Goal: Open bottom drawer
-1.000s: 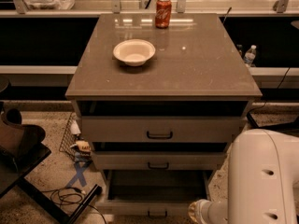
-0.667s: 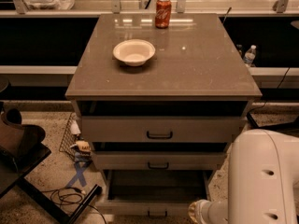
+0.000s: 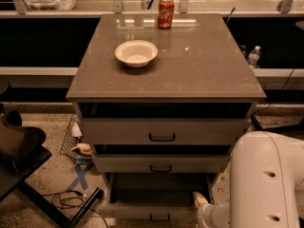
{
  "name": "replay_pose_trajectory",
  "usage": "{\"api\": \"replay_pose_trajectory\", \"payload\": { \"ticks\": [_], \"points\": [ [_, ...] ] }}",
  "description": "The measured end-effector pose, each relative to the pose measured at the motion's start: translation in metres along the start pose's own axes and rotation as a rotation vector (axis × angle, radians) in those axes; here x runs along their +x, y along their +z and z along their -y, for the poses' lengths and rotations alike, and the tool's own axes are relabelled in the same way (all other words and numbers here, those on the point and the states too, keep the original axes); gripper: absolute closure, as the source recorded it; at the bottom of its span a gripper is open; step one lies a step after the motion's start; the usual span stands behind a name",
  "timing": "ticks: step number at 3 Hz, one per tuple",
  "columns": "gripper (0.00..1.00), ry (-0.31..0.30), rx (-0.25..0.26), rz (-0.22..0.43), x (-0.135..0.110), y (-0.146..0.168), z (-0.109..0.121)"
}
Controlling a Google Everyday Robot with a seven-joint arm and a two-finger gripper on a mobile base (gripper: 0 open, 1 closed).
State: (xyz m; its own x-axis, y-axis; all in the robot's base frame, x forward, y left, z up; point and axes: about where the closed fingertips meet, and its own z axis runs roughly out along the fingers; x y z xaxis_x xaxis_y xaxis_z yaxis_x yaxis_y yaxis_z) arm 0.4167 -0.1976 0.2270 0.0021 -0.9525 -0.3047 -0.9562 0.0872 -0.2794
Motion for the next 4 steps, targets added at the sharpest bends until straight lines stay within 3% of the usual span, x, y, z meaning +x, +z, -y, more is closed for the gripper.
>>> {"api": "replay_pose_trajectory", "payload": {
  "ticks": [1,3,4],
  "points": [
    [0.0,-0.001,-0.012,-0.002,-0.001,0.007,0.0],
    [0.41,0.014,-0.082,-0.067,0.026,0.059,-0.003],
    [0.73,0.089,-0.056,-0.169,0.056,0.037,-0.012]
  ]
}}
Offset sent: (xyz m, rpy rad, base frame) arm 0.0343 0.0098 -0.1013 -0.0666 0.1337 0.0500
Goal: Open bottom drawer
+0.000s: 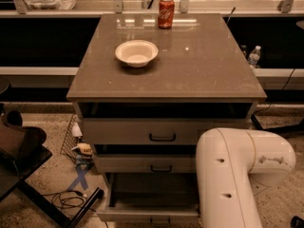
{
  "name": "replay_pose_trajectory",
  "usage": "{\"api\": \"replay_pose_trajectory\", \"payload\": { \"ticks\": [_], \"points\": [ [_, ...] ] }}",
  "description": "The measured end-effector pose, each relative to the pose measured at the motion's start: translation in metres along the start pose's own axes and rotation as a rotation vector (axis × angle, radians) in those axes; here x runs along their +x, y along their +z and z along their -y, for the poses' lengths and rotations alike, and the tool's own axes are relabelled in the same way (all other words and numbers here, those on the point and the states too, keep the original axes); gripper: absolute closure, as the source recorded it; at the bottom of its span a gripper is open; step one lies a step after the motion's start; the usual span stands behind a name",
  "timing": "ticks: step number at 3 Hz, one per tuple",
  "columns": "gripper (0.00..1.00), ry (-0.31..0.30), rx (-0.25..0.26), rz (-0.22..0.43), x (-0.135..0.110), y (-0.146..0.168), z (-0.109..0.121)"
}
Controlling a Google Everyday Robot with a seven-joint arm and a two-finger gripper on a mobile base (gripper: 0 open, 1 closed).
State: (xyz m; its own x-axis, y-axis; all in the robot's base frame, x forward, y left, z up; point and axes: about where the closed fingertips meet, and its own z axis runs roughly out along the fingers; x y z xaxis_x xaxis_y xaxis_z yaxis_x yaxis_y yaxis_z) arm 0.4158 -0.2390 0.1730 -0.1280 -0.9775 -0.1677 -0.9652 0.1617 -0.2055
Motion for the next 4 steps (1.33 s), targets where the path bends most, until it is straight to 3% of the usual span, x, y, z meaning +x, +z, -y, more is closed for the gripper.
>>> {"api": "replay_pose_trajectory", "payload": {
  "ticks": [1,2,3,4],
  "points": [
    [0.95,0.077,-0.006,-0.081,0.024,-0.027,-0.028],
    [1.0,0.077,-0.006,-0.081,0.024,-0.027,-0.028],
    [0.83,0.077,-0.007,-0.081,0.024,-0.026,-0.029],
    [0.52,0.046,-0.002,-0.052,0.009,-0.017,-0.015]
  ]
}}
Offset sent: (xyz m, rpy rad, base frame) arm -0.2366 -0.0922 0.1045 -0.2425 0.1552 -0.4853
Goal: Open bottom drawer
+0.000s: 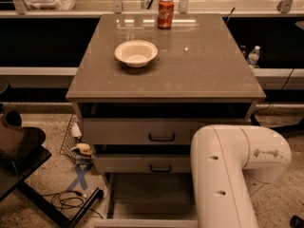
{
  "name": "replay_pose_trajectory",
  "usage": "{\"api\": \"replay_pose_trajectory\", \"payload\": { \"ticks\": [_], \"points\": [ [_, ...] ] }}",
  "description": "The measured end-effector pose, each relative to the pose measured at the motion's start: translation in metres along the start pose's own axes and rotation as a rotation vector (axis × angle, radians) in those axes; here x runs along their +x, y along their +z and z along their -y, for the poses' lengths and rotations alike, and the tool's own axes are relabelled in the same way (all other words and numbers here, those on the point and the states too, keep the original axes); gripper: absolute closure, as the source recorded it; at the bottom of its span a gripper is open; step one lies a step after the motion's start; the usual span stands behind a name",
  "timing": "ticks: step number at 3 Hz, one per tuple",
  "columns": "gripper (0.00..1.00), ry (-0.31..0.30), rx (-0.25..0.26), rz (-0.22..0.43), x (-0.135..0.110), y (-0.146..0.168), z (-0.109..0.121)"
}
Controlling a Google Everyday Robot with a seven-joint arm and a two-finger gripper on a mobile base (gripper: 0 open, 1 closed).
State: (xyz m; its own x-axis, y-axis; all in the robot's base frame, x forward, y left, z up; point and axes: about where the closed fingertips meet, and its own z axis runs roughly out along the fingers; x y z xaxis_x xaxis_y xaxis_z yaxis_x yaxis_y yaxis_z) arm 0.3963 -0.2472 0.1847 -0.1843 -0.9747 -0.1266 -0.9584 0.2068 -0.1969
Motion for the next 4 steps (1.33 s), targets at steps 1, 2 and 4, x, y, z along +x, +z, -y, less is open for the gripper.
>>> {"api": "replay_pose_trajectory", "payload": {
  "ticks": [1,2,4],
  "points": [
    [0.28,-0.028,0.006,0.012,-0.015,0.002,0.016],
    [0.31,-0.078,0.012,-0.019,-0.035,-0.009,0.046],
    [0.85,-0.231,0.0,-0.147,-0.08,-0.041,0.117]
  ]
}}
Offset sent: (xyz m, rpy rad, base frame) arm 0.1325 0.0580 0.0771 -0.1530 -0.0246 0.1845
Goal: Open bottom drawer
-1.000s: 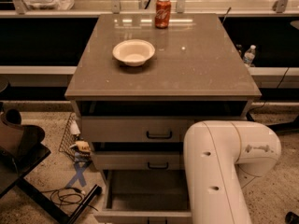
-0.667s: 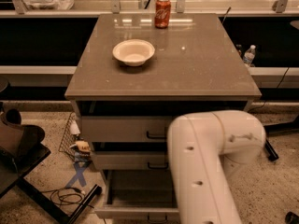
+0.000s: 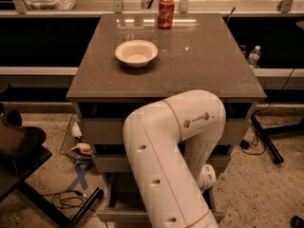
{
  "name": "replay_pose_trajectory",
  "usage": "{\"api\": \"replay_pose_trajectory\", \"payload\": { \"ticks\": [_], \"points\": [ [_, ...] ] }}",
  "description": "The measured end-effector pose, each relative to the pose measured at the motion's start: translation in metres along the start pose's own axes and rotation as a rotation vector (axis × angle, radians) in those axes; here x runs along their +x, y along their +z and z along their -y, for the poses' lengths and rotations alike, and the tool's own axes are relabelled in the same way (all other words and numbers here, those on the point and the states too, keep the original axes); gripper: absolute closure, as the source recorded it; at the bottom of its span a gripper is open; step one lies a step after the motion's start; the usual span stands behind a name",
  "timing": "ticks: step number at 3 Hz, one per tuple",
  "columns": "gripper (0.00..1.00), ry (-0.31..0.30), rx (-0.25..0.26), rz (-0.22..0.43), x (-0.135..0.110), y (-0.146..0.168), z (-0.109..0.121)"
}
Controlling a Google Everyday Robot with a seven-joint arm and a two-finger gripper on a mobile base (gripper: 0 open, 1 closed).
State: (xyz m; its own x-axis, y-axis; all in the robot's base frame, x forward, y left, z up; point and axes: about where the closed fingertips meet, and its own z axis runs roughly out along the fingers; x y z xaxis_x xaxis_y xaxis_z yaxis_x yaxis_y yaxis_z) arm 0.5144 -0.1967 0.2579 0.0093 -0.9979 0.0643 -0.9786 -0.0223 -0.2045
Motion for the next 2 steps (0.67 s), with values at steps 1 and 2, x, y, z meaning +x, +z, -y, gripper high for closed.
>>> {"api": "replay_pose_trajectory", "payload": {
  "ticks": [1,2],
  "points": [
    [1.0,-0.025,-0.02,0.037,-0.011,0.01,0.007],
    [1.0,-0.047,-0.004,0.144,-0.024,0.037,0.008]
  ]
}}
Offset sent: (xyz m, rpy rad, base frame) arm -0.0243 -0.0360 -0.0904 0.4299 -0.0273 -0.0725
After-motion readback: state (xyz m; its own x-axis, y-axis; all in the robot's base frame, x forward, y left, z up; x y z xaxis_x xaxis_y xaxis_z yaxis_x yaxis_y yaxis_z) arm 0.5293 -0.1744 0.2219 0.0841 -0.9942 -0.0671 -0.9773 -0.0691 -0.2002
